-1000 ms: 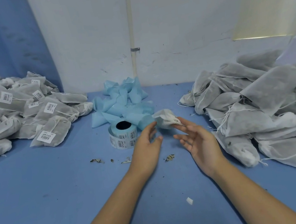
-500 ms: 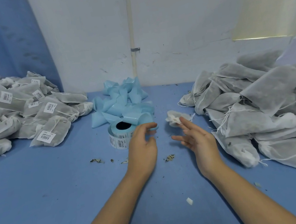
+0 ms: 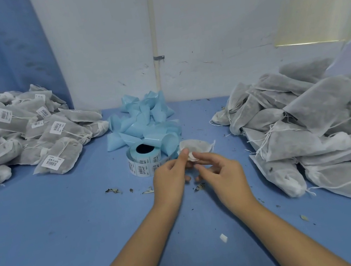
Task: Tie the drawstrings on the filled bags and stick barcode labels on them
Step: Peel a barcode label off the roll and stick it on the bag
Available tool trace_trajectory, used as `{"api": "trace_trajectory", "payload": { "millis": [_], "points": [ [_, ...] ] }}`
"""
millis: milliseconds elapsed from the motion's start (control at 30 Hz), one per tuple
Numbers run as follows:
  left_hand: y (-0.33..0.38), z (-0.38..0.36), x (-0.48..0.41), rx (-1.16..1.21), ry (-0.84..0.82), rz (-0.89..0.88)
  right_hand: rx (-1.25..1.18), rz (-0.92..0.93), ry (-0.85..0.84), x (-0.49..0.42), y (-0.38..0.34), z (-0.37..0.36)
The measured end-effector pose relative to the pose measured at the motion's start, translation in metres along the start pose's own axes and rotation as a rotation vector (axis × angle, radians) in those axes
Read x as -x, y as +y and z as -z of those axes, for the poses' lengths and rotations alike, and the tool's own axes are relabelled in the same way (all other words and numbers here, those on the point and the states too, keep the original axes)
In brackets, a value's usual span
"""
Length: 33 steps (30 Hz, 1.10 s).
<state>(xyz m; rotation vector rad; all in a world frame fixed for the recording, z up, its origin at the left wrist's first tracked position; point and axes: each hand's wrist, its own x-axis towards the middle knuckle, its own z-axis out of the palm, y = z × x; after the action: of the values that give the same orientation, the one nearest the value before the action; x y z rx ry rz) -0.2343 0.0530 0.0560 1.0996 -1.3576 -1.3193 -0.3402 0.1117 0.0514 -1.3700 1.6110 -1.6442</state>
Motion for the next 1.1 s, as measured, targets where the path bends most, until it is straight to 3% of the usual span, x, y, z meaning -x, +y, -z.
{"api": "trace_trajectory", "payload": {
  "millis": [233, 400, 600, 733, 800, 900, 1100],
  "points": [
    [0.005, -0.002, 0.004, 0.008, 0.012, 0.098, 0.256, 0.045, 0.138, 0.003, 0.0, 0.0],
    [0.011, 0.0, 0.004, 0.188, 0.055, 0.209, 0.423, 0.046, 0.192, 0.003, 0.001, -0.003],
    [0.017, 0.0, 0.005, 0.612, -0.117, 0.387, 0.669, 0.099, 0.016, 0.005, 0.0, -0.005],
    [0.013, -0.002, 0.005, 0.649, -0.147, 0.398, 0.73, 0.071, -0.03, 0.004, -0.001, -0.004],
    [0.012, -0.001, 0.004, 0.61, -0.146, 0.373, 0.682, 0.03, 0.018, 0.003, -0.001, -0.004],
    [0.01, 0.0, 0.004, 0.537, -0.192, 0.324, 0.331, -0.037, 0.137, 0.002, -0.004, -0.004],
    [0.011, -0.005, 0.011, 0.503, -0.309, 0.222, -0.212, -0.139, 0.118, 0.003, -0.011, -0.006]
  ]
}}
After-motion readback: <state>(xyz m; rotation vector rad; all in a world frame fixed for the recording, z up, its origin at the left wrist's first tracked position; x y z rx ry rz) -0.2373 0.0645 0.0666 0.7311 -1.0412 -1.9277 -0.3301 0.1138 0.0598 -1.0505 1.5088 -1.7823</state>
